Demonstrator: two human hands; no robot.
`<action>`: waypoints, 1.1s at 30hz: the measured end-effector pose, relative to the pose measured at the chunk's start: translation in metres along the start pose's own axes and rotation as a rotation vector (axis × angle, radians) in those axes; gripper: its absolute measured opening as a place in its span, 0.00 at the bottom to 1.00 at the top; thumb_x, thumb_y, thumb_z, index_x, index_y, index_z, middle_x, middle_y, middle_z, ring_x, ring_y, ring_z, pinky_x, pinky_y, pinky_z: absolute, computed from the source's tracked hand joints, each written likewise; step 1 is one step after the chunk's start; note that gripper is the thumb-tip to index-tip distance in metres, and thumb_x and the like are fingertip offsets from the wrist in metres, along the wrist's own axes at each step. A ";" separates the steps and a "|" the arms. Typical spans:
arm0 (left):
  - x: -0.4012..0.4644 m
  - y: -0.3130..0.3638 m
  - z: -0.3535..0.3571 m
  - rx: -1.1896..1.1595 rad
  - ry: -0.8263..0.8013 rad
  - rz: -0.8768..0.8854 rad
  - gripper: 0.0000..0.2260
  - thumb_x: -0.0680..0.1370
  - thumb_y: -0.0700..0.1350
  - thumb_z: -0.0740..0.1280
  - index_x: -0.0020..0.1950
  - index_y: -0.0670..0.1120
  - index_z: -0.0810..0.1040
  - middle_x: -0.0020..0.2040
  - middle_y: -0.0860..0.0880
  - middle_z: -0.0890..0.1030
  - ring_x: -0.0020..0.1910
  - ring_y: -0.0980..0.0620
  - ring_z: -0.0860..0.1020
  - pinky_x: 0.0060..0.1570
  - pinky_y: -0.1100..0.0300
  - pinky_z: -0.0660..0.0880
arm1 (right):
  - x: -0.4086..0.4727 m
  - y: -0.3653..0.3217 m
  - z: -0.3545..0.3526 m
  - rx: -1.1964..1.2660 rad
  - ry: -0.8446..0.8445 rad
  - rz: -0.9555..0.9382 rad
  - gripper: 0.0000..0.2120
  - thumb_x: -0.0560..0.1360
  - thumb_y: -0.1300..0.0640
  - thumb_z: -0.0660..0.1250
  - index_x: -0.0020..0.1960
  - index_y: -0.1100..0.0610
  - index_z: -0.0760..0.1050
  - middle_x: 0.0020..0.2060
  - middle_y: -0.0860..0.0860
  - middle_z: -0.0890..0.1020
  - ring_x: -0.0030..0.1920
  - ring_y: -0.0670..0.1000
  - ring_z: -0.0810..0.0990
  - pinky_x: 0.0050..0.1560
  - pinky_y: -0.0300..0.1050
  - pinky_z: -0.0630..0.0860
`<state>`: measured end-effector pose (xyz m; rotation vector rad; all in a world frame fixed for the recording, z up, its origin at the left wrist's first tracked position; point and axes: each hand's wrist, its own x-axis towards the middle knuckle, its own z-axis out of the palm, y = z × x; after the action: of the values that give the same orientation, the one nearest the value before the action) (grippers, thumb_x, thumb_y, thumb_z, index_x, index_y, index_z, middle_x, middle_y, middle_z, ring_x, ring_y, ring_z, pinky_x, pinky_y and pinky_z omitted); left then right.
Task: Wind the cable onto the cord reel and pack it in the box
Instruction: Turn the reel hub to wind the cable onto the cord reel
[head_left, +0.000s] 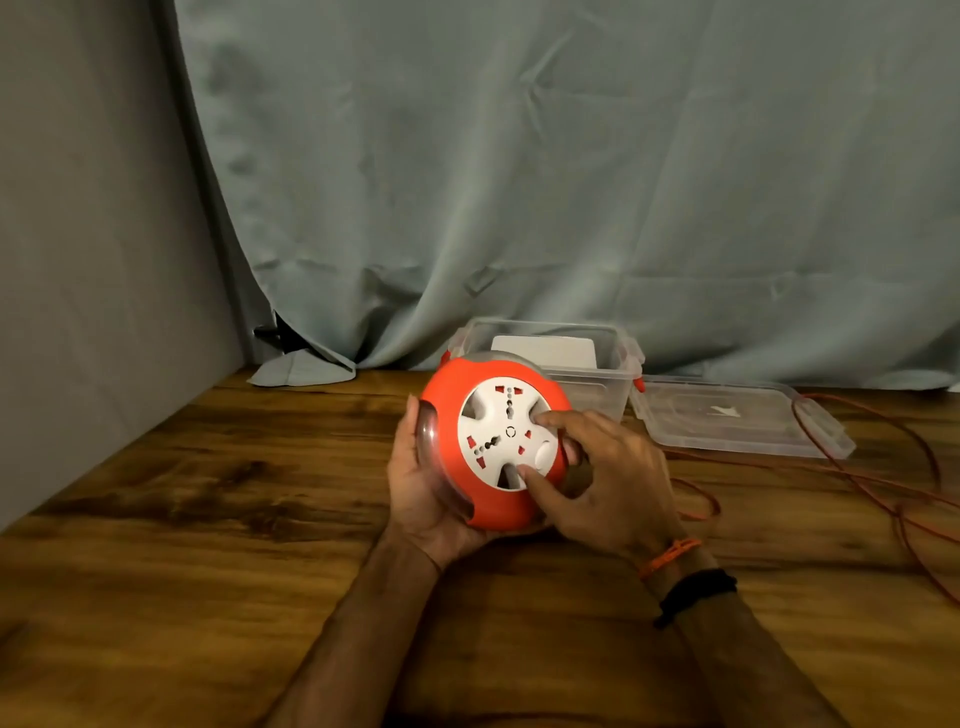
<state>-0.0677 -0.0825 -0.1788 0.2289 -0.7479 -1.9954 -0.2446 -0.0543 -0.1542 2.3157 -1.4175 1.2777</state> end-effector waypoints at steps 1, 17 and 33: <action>0.000 -0.001 0.001 0.014 -0.004 0.015 0.38 0.69 0.72 0.61 0.69 0.48 0.76 0.68 0.38 0.76 0.65 0.34 0.75 0.61 0.33 0.71 | 0.000 -0.001 -0.001 -0.020 -0.012 -0.004 0.31 0.68 0.35 0.68 0.63 0.53 0.76 0.58 0.51 0.83 0.53 0.51 0.83 0.48 0.44 0.82; -0.003 -0.007 0.005 0.135 -0.035 0.132 0.39 0.67 0.69 0.69 0.70 0.46 0.74 0.68 0.36 0.75 0.67 0.35 0.74 0.62 0.37 0.72 | -0.001 -0.009 -0.002 -0.129 -0.006 0.041 0.35 0.66 0.34 0.68 0.64 0.55 0.76 0.58 0.53 0.83 0.55 0.55 0.83 0.54 0.53 0.81; -0.004 -0.008 0.008 0.083 -0.043 0.170 0.35 0.73 0.70 0.58 0.67 0.45 0.78 0.66 0.37 0.78 0.65 0.36 0.76 0.61 0.39 0.75 | 0.001 -0.019 -0.004 0.073 0.139 0.163 0.19 0.67 0.34 0.69 0.36 0.51 0.79 0.22 0.36 0.66 0.29 0.43 0.76 0.33 0.41 0.77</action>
<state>-0.0753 -0.0725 -0.1776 0.1660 -0.8497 -1.8157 -0.2322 -0.0423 -0.1455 2.1436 -1.5635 1.5270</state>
